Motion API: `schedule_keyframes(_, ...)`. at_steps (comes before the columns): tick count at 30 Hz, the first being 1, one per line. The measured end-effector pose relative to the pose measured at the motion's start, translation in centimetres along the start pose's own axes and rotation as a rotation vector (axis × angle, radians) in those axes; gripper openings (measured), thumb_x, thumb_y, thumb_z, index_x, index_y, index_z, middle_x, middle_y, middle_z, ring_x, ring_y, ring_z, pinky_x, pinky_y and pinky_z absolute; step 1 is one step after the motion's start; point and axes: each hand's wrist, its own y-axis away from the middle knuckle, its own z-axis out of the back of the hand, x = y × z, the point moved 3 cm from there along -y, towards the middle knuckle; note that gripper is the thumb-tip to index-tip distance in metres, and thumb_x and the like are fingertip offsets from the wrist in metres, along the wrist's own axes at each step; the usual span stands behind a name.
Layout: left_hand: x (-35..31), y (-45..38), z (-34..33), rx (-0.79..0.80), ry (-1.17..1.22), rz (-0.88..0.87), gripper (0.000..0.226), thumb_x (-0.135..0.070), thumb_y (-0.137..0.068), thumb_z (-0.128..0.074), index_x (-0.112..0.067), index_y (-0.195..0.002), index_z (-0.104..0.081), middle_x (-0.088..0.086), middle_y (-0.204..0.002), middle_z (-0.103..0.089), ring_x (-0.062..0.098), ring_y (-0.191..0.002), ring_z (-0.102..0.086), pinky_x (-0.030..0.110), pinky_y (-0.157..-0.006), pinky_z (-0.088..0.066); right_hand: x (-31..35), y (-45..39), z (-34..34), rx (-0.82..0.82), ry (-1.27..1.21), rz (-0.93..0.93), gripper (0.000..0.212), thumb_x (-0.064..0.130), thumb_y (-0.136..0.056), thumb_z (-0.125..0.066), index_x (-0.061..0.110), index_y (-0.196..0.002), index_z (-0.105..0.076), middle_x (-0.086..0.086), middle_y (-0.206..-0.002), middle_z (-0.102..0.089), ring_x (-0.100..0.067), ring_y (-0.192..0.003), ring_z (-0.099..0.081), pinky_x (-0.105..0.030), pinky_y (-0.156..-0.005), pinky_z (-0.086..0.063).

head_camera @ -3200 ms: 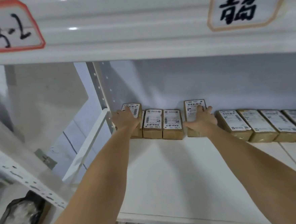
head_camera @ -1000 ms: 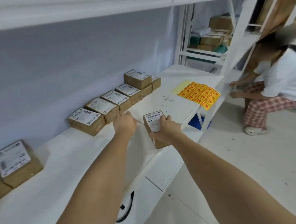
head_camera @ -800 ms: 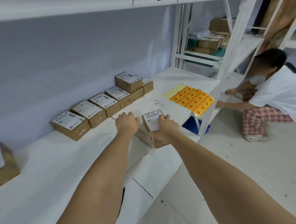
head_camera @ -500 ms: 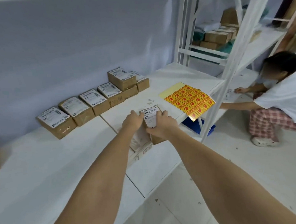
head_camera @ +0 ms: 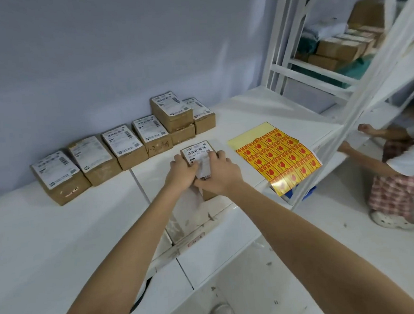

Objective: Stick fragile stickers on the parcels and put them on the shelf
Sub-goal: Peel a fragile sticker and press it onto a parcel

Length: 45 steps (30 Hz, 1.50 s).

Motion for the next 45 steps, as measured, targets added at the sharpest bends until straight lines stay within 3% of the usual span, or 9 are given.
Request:
schedule_keyframes(8,0.8,0.7,-1.9,0.035,0.131,-0.013,0.054,-0.042,-0.081,-0.057,-0.012,-0.121,-0.040,0.009,-0.117,-0.057,0.026,-0.098,-0.063,0.047,-0.085,-0.053,-1.9,0.3,-0.6,-0.031,-0.063,0.019,0.082,0.061,-0.075,-0.057,0.010,-0.134,-0.034,-0.009,-0.126,-0.041,-0.029,-0.106,-0.051,-0.038,-0.077,-0.046)
schedule_keyframes(11,0.4,1.7,-2.6,0.003,0.122,-0.009,0.050,-0.037,-0.088,-0.056,-0.011,-0.126,-0.037,0.002,-0.120,-0.049,0.024,-0.103,-0.060,0.046,-0.089,-0.050,-2.6,0.6,-0.6,-0.004,-0.090,0.043,0.090,0.071,-0.067,-0.041,0.011,-0.133,-0.034,-0.007,-0.125,-0.041,-0.028,-0.105,-0.051,-0.036,-0.075,-0.044)
schedule_keyframes(15,0.2,2.3,-3.1,-0.046,0.082,0.019,0.051,-0.033,-0.091,-0.053,-0.012,-0.133,-0.034,0.005,-0.125,-0.046,0.025,-0.108,-0.056,0.045,-0.093,-0.047,-3.7,0.4,-0.5,-0.010,-0.139,0.098,0.080,0.061,-0.075,-0.055,0.012,-0.134,-0.034,-0.006,-0.126,-0.041,-0.028,-0.107,-0.050,-0.035,-0.075,-0.044)
schedule_keyframes(22,-2.0,4.4,-3.6,-0.337,-0.112,0.153,0.055,-0.028,-0.092,-0.053,-0.013,-0.140,-0.032,0.013,-0.126,-0.041,0.031,-0.105,-0.054,0.034,-0.078,-0.042,-7.2,-1.1,-0.4,0.249,-0.541,0.110,0.071,0.042,-0.083,-0.061,0.013,-0.139,-0.028,-0.004,-0.134,-0.040,-0.022,-0.120,-0.046,-0.039,-0.089,-0.047)
schedule_keyframes(25,-3.5,5.4,-4.8,-0.454,-0.211,0.158,0.055,-0.032,-0.086,-0.059,-0.014,-0.134,-0.041,0.013,-0.124,-0.042,0.031,-0.114,-0.046,0.037,-0.085,-0.044,-8.6,-1.9,-0.4,0.376,-0.558,0.152,0.061,0.039,-0.090,-0.052,0.013,-0.140,-0.031,-0.006,-0.136,-0.038,-0.027,-0.117,-0.053,-0.043,-0.095,-0.045)
schedule_keyframes(29,-5.1,6.0,-7.2,-0.491,-0.262,0.255,0.065,-0.045,-0.083,-0.061,-0.012,-0.135,-0.041,0.011,-0.129,-0.040,0.030,-0.118,-0.039,0.037,-0.090,-0.040,-9.3,-2.3,-0.1,0.489,-0.593,0.251,0.040,0.027,-0.095,-0.043,0.014,-0.132,-0.041,-0.008,-0.127,-0.044,-0.026,-0.111,-0.054,-0.041,-0.095,-0.045)
schedule_keyframes(37,-6.4,5.8,-8.2,-0.521,-0.316,0.386,0.082,-0.060,-0.074,-0.063,-0.011,-0.135,-0.038,0.011,-0.124,-0.040,0.028,-0.114,-0.044,0.037,-0.080,-0.044,-10.3,-2.7,0.2,0.613,-0.719,0.245,0.037,0.011,-0.096,-0.036,0.017,-0.132,-0.045,-0.005,-0.126,-0.052,-0.021,-0.114,-0.050,-0.029,-0.089,-0.039)
schedule_keyframes(42,-6.2,5.8,-7.2,-0.563,0.045,0.393,0.068,-0.054,-0.069,-0.064,-0.019,-0.126,-0.049,0.003,-0.109,-0.045,0.022,-0.099,-0.055,0.033,-0.084,-0.047,-10.6,-2.8,0.8,0.528,-0.833,0.206,0.036,0.012,-0.096,-0.041,0.014,-0.131,-0.049,-0.006,-0.128,-0.053,-0.020,-0.108,-0.055,-0.030,-0.093,-0.044)
schedule_keyframes(45,-6.1,5.9,-7.5,-0.565,0.356,0.383,0.060,-0.048,-0.076,-0.065,-0.021,-0.128,-0.050,-0.002,-0.108,-0.051,0.015,-0.097,-0.054,0.029,-0.083,-0.046,-10.8,-3.2,1.8,0.470,-0.943,0.200,0.033,0.010,-0.095,-0.045,0.014,-0.128,-0.051,0.001,-0.119,-0.057,-0.014,-0.097,-0.058,-0.019,-0.081,-0.047)
